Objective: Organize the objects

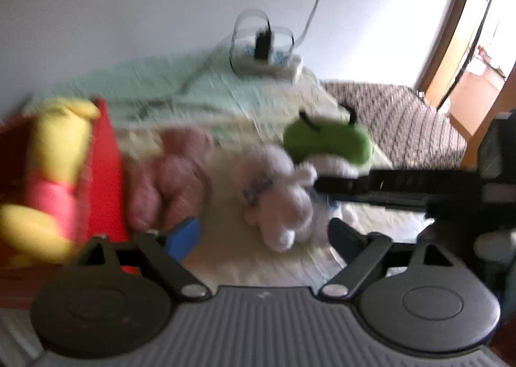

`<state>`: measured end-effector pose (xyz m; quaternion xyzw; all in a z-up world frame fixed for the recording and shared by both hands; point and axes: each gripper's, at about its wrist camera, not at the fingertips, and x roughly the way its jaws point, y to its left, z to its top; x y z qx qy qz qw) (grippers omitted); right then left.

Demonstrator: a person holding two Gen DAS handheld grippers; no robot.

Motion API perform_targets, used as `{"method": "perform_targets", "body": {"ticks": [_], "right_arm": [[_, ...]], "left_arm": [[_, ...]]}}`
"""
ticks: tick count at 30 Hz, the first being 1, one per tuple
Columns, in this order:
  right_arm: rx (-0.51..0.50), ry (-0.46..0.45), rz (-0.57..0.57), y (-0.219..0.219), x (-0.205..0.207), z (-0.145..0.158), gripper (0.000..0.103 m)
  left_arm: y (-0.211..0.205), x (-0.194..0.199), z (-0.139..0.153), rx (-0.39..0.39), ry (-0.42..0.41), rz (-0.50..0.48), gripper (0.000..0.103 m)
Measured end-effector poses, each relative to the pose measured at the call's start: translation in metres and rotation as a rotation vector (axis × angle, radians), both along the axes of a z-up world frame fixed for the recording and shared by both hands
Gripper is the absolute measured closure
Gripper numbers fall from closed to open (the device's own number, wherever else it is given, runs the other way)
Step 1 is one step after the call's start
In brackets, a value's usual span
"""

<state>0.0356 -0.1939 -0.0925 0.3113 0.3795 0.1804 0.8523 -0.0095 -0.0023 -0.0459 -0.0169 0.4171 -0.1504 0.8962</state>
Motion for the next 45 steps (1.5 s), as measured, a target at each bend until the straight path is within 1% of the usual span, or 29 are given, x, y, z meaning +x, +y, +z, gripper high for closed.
{"method": "perform_targets", "body": {"ticks": [2,4,6,8,9,10,12,15,18,20,21,25,26,27,30,33,38,41,45], "right_arm": [[-0.003,0.005,0.017,0.002,0.006,-0.001,0.071],[-0.011,0.003,0.029,0.004,0.011,-0.001,0.071],[-0.012,0.008,0.036,0.005,0.015,-0.003,0.071],[-0.011,0.02,0.042,0.007,0.021,-0.005,0.07],[-0.008,0.024,0.048,0.008,0.024,-0.007,0.07],[-0.01,0.027,0.052,0.008,0.026,-0.008,0.07],[-0.017,0.036,0.058,0.011,0.031,-0.009,0.07],[-0.018,0.049,0.078,0.014,0.039,-0.012,0.07],[-0.047,0.055,0.092,0.02,0.045,-0.015,0.066],[-0.065,0.063,0.096,0.022,0.049,-0.017,0.068],[-0.072,0.065,0.097,0.023,0.051,-0.019,0.068],[-0.113,0.04,0.128,0.029,0.056,-0.019,0.069],[-0.113,0.038,0.134,0.03,0.056,-0.02,0.072],[-0.117,0.036,0.137,0.029,0.056,-0.02,0.073],[-0.119,0.036,0.148,0.028,0.056,-0.02,0.077],[-0.116,0.032,0.158,0.028,0.052,-0.017,0.079],[-0.123,0.009,0.18,0.032,0.041,-0.007,0.079],[-0.133,-0.004,0.209,0.036,0.032,-0.002,0.079],[-0.157,-0.03,0.248,0.044,0.017,0.006,0.079]], "left_arm": [[-0.003,0.014,-0.018,-0.034,0.065,0.008,0.025],[-0.002,0.027,-0.03,-0.083,0.117,0.017,0.025],[0.0,0.037,-0.04,-0.162,0.169,0.018,0.025],[0.002,0.048,-0.051,-0.258,0.227,0.02,0.025],[0.002,0.052,-0.053,-0.287,0.243,0.023,0.025],[0.001,0.055,-0.057,-0.298,0.251,0.026,0.025],[-0.004,0.06,-0.061,-0.277,0.264,0.035,0.025],[-0.01,0.069,-0.065,-0.265,0.278,0.026,0.024],[-0.013,0.076,-0.067,-0.244,0.28,0.023,0.025],[-0.014,0.082,-0.071,-0.23,0.289,0.025,0.028],[-0.013,0.085,-0.073,-0.231,0.294,0.022,0.032],[-0.016,0.092,-0.079,-0.214,0.302,0.01,0.035],[-0.017,0.092,-0.079,-0.205,0.296,0.006,0.036],[-0.018,0.093,-0.079,-0.196,0.292,0.002,0.038],[-0.019,0.091,-0.077,-0.183,0.287,-0.007,0.043],[-0.019,0.087,-0.073,-0.17,0.276,-0.017,0.045],[-0.017,0.072,-0.062,-0.165,0.257,-0.026,0.046],[-0.018,0.061,-0.055,-0.131,0.245,-0.038,0.047],[-0.017,0.042,-0.046,-0.109,0.228,-0.052,0.047]]}}
